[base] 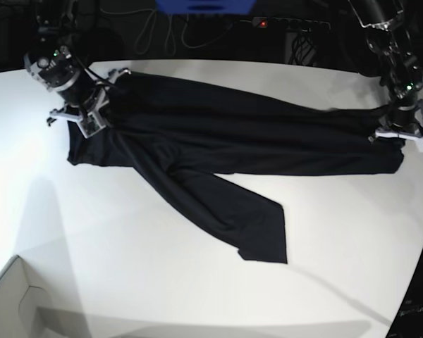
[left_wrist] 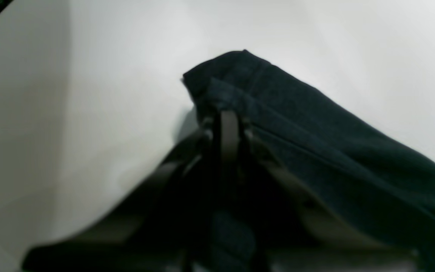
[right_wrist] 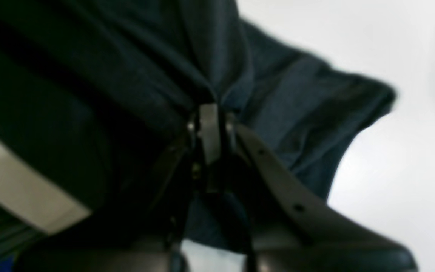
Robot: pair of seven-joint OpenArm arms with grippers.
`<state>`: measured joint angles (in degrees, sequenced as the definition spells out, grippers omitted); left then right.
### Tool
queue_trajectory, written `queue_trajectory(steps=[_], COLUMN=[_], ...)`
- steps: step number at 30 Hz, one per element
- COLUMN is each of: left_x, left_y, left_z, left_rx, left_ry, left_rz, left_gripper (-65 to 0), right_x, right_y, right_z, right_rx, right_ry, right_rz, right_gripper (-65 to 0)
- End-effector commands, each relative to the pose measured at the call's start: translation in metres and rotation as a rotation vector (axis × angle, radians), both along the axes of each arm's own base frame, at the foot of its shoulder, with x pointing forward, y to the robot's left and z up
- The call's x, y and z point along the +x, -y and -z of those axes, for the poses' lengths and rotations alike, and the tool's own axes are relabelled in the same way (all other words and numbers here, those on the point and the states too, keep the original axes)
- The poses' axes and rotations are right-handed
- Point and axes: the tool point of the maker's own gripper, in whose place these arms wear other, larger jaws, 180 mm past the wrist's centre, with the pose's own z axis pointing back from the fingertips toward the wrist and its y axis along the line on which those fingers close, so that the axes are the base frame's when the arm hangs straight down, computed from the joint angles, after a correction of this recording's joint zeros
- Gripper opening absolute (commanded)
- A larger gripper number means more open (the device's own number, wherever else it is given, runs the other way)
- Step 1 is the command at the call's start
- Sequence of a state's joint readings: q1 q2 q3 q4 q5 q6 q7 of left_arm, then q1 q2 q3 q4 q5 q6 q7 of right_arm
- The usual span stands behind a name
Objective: Layout the t-shirt on the table in an organized manner, then fold the t-shirt properly
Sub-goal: 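Lift the hem with both grippers and fold it over toward the collar, then reach the right gripper to the hanging sleeve and grasp it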
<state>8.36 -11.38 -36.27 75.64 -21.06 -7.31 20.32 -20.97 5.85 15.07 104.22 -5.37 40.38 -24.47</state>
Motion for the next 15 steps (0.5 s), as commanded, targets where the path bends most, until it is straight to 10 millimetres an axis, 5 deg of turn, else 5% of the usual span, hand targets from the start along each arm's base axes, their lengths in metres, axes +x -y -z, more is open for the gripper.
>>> queue_trajectory(steps=[1,8,12,15], left_x=[0.0035,0.0028,0.0041,0.0015], left_y=[-0.0076,-0.0061,-0.0056,-0.0064], left_z=[-0.0117,-0.0098,-0.0103,-0.0076], left_rx=[0.03,0.026,0.027,0.02], left_ry=[0.033,0.024,0.024,0.006], left_rz=[-0.003,0.001,0.007,0.005], left_gripper=[-64.9,-64.6,-64.1,-56.7], right_x=[0.0058,0.0017,0.0009,-0.0016], right_y=[-0.0001,0.0007,0.0041,0.0046], right_z=[-0.0099,-0.0068,-0.0073,-0.0115], right_rx=[0.01,0.004,-0.006,-0.005], right_ry=[0.041,0.026,0.025,0.036], right_rz=[-0.001,-0.003,-0.002,-0.002], right_gripper=[-65.0,-65.0,-53.1,-44.8])
